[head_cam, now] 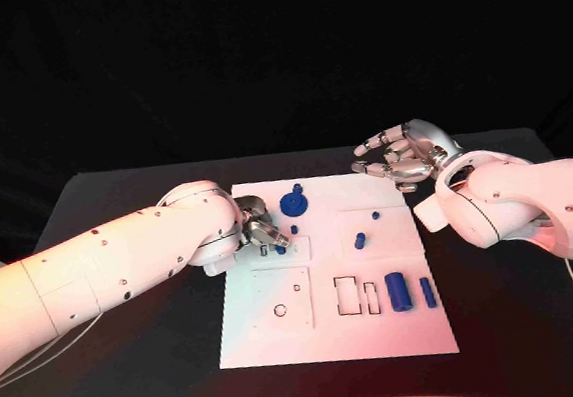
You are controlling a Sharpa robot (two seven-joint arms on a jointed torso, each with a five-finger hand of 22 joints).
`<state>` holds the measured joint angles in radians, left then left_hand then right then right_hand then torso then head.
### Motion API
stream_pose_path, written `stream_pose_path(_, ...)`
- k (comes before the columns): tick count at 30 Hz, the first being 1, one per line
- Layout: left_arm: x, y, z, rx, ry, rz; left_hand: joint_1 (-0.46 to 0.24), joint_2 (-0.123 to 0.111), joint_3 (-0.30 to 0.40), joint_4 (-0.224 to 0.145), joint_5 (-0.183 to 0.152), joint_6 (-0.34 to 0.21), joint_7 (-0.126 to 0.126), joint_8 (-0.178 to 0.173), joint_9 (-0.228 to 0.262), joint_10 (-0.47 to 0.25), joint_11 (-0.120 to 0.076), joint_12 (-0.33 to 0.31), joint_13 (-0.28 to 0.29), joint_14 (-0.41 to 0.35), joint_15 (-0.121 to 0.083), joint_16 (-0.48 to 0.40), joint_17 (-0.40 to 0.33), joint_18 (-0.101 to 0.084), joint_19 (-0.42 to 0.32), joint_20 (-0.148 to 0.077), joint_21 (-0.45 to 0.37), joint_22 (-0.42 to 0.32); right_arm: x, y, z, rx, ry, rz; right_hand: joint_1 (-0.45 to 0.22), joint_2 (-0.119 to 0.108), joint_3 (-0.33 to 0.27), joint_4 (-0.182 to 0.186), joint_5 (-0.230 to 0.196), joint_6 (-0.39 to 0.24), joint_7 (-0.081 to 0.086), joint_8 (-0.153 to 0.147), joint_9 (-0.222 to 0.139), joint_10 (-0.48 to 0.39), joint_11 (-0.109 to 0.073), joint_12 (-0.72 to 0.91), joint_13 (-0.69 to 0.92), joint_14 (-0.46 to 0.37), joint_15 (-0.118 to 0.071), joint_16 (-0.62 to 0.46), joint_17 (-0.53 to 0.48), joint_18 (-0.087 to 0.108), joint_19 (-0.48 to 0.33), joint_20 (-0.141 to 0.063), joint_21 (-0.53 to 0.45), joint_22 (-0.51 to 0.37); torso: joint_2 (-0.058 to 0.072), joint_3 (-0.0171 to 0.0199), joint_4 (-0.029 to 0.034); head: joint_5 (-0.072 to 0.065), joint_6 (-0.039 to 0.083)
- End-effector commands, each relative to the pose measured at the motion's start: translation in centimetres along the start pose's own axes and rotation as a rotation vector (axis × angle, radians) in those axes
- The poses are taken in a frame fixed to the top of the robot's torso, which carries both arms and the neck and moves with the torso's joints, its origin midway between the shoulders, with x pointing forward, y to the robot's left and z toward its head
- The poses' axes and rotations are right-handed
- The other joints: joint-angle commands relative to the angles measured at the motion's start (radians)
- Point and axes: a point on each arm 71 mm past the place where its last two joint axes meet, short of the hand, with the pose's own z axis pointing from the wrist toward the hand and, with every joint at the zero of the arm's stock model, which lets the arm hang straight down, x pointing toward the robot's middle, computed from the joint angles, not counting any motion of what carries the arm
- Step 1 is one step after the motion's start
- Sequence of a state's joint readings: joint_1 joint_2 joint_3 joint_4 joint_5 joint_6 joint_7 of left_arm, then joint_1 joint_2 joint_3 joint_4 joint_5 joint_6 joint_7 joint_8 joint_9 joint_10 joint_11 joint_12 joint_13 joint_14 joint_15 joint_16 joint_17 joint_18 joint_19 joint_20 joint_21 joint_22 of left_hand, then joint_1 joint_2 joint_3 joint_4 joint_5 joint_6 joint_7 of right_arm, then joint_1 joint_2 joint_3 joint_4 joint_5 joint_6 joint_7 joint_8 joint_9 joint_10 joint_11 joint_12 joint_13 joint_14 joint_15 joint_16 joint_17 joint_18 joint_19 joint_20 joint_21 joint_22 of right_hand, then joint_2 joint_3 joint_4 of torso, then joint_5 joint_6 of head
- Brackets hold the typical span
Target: Assemble the parts on the task board
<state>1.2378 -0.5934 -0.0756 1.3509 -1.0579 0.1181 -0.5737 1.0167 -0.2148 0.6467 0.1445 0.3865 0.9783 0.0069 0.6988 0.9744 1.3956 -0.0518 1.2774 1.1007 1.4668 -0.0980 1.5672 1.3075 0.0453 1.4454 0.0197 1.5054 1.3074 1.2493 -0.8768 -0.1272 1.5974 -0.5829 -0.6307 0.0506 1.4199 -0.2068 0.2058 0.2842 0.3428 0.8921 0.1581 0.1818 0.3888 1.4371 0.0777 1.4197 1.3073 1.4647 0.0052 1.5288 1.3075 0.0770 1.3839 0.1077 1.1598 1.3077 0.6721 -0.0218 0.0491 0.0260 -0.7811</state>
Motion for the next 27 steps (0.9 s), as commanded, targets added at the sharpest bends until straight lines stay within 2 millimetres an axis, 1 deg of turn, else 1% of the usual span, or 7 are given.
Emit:
stream_pose_path(1, 0.27, 0.05, 0.04, -0.008, 0.024, 0.007, -0.026, -0.009, -0.046, 0.023, -0.006, 0.005, 0.0, -0.009, -0.001, -0.005, -0.005, -0.005, 0.003, 0.1, -0.005, -0.002, 0.25, -0.005, -0.001, -0.003, -0.003, 0.092, 0.08, 0.11, -0.04, -0.012, 0.008, -0.006, -0.008, -0.005, 0.001, 0.002, -0.004, -0.007, 0.003, 0.004, 0.001, -0.003, -0.001, -0.005, 0.118, 0.08, -0.003, -0.003, 0.161, 0.01, 0.005, -0.003, -0.005, 0.009, 0.0, -0.0003, 0.0006, -0.001, 0.0)
stream_pose_path(3, 0.26, 0.05, 0.04, -0.009, 0.024, 0.006, -0.027, -0.012, -0.082, 0.041, -0.008, 0.007, 0.0, -0.012, 0.0, -0.005, -0.005, -0.005, 0.003, 0.1, -0.005, -0.002, 0.25, -0.005, -0.001, -0.003, -0.004, 0.092, 0.07, 0.11, -0.04, -0.012, 0.008, -0.006, -0.011, -0.006, 0.0, 0.003, -0.005, -0.007, 0.003, 0.004, 0.001, -0.004, -0.001, -0.005, 0.117, 0.079, -0.003, -0.004, 0.161, 0.01, 0.005, -0.003, -0.007, 0.009, 0.0, -0.0006, 0.0005, -0.001, 0.0)
stream_pose_path(8, 0.24, 0.07, 0.05, -0.009, 0.022, 0.005, -0.025, -0.016, -0.133, 0.072, -0.01, 0.008, 0.001, -0.017, 0.003, -0.006, -0.004, -0.007, 0.003, 0.1, -0.005, -0.003, 0.25, -0.005, -0.002, -0.003, -0.005, 0.092, 0.05, 0.11, -0.05, -0.012, 0.007, -0.006, -0.016, -0.006, -0.002, 0.004, -0.008, -0.008, 0.003, 0.005, 0.001, -0.004, -0.001, -0.006, 0.116, 0.079, -0.003, -0.004, 0.16, 0.011, 0.005, -0.003, -0.009, 0.007, 0.0, -0.0003, 0.0007, -0.001, 0.0)
stream_pose_path(14, 0.18, 0.15, 0.05, -0.01, 0.018, 0.001, -0.022, -0.014, -0.156, 0.09, -0.016, 0.009, 0.001, -0.019, 0.004, -0.007, -0.004, -0.007, 0.004, 0.1, -0.005, -0.003, 0.248, -0.005, -0.003, -0.003, -0.006, 0.09, 0.02, 0.09, -0.06, -0.012, 0.006, -0.007, -0.021, -0.007, -0.004, 0.004, -0.014, -0.01, 0.003, 0.006, 0.001, -0.005, -0.001, -0.007, 0.115, 0.079, -0.003, -0.005, 0.159, 0.011, 0.004, -0.003, -0.013, 0.006, 0.0, -0.001, 0.0013, -0.002, 0.001)
stream_pose_path(18, 0.16, 0.21, 0.03, -0.01, 0.015, -0.001, -0.02, -0.013, -0.16, 0.094, -0.017, 0.008, 0.001, -0.02, 0.004, -0.007, -0.004, -0.008, 0.002, 0.099, -0.005, -0.004, 0.247, -0.004, -0.004, -0.003, -0.007, 0.088, 0.0, 0.08, -0.06, -0.011, 0.005, -0.007, -0.021, -0.007, -0.004, 0.004, -0.014, -0.01, 0.003, 0.006, 0.001, -0.005, -0.001, -0.007, 0.115, 0.079, -0.003, -0.005, 0.159, 0.011, 0.004, -0.003, -0.013, 0.006, 0.0, -0.0008, 0.0009, -0.001, 0.0)
stream_pose_path(25, 0.12, 0.37, -0.19, -0.006, 0.008, -0.01, -0.015, -0.017, -0.181, 0.11, -0.025, 0.007, 0.002, -0.023, 0.005, -0.009, -0.003, -0.01, 0.002, 0.099, -0.004, -0.005, 0.245, -0.004, -0.005, -0.003, -0.008, 0.088, -0.04, 0.05, -0.03, -0.011, 0.004, -0.007, -0.025, -0.006, -0.006, 0.005, -0.017, -0.01, 0.003, 0.006, 0.001, -0.007, -0.001, -0.009, 0.113, 0.078, -0.003, -0.006, 0.157, 0.012, 0.003, -0.003, -0.016, 0.004, -0.001, -0.0015, 0.0009, 0.0, 0.001)
stream_pose_path(27, 0.05, 0.42, -0.4, -0.001, 0.006, -0.022, -0.012, -0.021, -0.203, 0.131, -0.037, 0.005, 0.004, -0.025, 0.007, -0.012, -0.002, -0.012, -0.002, 0.098, -0.003, -0.006, 0.243, -0.003, -0.008, -0.002, -0.01, 0.084, -0.05, 0.03, 0.0, -0.011, 0.003, -0.007, -0.026, -0.006, -0.007, 0.005, -0.017, -0.01, 0.003, 0.006, 0.001, -0.008, -0.001, -0.01, 0.112, 0.078, -0.003, -0.007, 0.156, 0.012, 0.002, -0.003, -0.018, 0.002, -0.002, -0.0016, 0.0006, 0.0, 0.003)
